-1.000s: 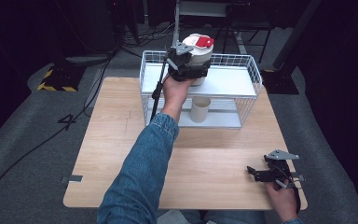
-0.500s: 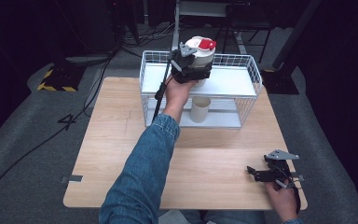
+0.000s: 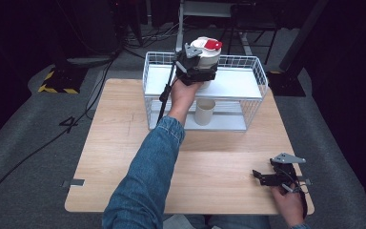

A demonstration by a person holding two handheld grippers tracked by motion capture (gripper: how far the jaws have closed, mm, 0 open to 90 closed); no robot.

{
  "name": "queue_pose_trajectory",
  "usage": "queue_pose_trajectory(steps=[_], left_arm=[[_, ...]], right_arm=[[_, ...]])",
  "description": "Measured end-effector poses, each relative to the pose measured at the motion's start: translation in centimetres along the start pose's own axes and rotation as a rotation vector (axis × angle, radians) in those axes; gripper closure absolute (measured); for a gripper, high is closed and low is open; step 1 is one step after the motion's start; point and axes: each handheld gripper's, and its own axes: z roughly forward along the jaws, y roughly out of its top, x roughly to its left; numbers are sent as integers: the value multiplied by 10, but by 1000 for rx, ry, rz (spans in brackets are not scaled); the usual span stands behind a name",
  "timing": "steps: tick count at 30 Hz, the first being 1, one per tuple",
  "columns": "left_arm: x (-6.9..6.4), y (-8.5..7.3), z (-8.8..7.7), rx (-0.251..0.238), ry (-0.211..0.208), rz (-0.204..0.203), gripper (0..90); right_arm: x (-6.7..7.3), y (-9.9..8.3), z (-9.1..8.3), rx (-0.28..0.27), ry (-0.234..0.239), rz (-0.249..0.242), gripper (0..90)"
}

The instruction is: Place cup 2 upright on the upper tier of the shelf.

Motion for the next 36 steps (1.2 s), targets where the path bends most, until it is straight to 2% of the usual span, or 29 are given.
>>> queue_pose_trajectory(steps=[3, 7, 8, 10, 13, 19, 28, 36], left_arm=[[0, 0, 0, -1, 0, 5, 102], [-4, 0, 0, -5, 48, 27, 54], [-4, 0, 0, -8, 49, 31, 29], [-3, 0, -3, -18, 38, 24, 0], [0, 1, -7, -27, 34, -2, 0], [1, 1, -19, -29, 15, -22, 0], [-2, 1, -47, -44, -16, -17, 0], [-5, -1, -73, -31, -35, -24, 0]], right_arm=[[0, 0, 0, 0, 0, 1, 67], [0, 0, 0, 0, 0, 1, 67], [0, 0, 0, -1, -1, 1, 67], [0, 0, 0, 0, 0, 1, 67], [0, 0, 0, -1, -1, 1, 67], [0, 0, 0, 0, 1, 1, 67], [0, 0, 0, 2, 0, 0, 66], [0, 0, 0, 2, 0, 0, 66]])
